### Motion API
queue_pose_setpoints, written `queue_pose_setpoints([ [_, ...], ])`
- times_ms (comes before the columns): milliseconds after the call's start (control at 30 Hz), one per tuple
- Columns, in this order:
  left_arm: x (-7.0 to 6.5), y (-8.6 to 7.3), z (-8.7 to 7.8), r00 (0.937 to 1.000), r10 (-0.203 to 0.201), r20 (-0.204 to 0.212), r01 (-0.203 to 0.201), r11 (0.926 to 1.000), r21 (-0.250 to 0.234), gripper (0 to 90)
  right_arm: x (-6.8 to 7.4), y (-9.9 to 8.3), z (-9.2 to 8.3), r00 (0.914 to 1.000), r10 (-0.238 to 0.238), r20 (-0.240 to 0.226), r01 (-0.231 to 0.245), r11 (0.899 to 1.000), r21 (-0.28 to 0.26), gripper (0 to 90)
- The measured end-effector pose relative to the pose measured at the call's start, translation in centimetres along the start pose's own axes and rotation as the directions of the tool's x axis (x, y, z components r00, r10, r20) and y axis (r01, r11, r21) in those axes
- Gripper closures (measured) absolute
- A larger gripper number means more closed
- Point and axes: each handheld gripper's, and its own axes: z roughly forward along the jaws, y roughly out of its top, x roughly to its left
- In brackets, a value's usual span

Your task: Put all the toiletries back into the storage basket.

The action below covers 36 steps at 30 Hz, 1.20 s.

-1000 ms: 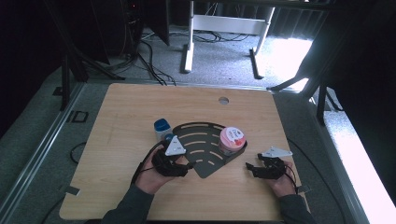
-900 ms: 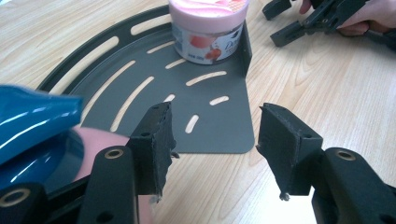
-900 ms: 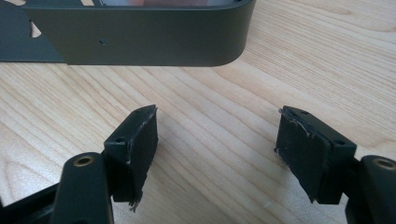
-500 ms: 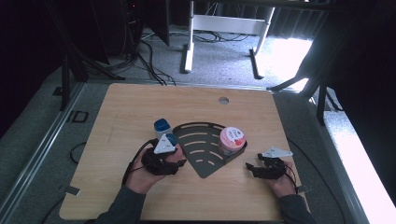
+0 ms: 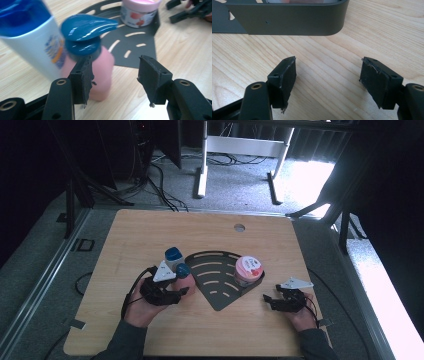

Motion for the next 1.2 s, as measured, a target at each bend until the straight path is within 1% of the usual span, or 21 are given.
queue_pose_setpoints([
  [33,0.1,0.0,0.0,1.0,-0.006,-0.004,0.006,1.0,-0.003,44.2,0.0,0.0,0.0,1.0,0.0,0.0,0.0,1.0,0.0,28.5],
  [133,0.2,-0.1,0.0,0.9994,-0.009,-0.032,0.008,0.9998,-0.02,43.7,0.0,0.0,0.0,1.0,0.0,0.0,0.0,1.0,0.0,28.5],
  [333,0.2,-0.1,0.4,0.9962,-0.001,-0.087,0.0,0.9999,-0.011,38.2,0.0,0.0,0.0,1.0,-0.001,0.0,0.001,1.0,0.0,28.3],
  [433,0.3,0.0,0.8,0.9952,-0.004,-0.098,0.003,0.9999,-0.013,36.2,0.0,0.0,0.0,1.0,-0.001,-0.001,0.001,1.0,0.0,28.3],
  [500,0.4,0.0,1.1,0.9954,-0.01,-0.096,0.009,0.9999,-0.012,35.9,0.0,0.0,0.0,1.0,-0.001,-0.001,0.001,1.0,0.0,28.3],
  [567,0.6,0.0,1.5,0.9949,-0.012,-0.1,0.011,0.9999,-0.008,34.9,0.0,0.0,0.0,1.0,-0.001,-0.001,0.001,1.0,0.0,28.2],
  [633,0.9,0.1,1.8,0.9944,-0.021,-0.104,0.021,0.9998,-0.002,34.2,0.0,0.0,0.0,1.0,-0.001,-0.001,0.001,1.0,0.0,28.2],
  [700,1.2,0.1,2.1,0.9953,-0.036,-0.09,0.035,0.9993,-0.009,34.0,0.0,0.0,0.0,1.0,-0.001,-0.001,0.001,1.0,0.0,28.2],
  [767,1.3,0.2,2.4,0.9951,-0.047,-0.087,0.045,0.9987,-0.025,34.0,0.0,0.0,0.0,1.0,-0.001,-0.001,0.001,1.0,0.0,28.2],
  [900,1.7,0.4,2.9,0.9961,-0.061,-0.063,0.06,0.9979,-0.025,35.2,0.0,0.0,0.0,1.0,0.001,-0.001,-0.001,1.0,0.0,28.2],
  [1000,1.7,0.5,3.2,0.9965,-0.061,-0.056,0.06,0.9977,-0.03,35.3,0.0,0.0,0.0,1.0,0.001,-0.001,-0.001,1.0,0.001,28.2],
  [1167,1.7,0.9,3.6,0.997,-0.048,-0.061,0.046,0.9986,-0.027,37.5,0.0,0.0,0.0,1.0,0.0,-0.001,0.0,1.0,0.0,28.1],
  [1200,1.6,1.0,3.7,0.9968,-0.054,-0.059,0.052,0.998,-0.036,38.6,0.0,0.0,0.0,1.0,0.0,-0.001,0.0,1.0,0.0,28.0],
])
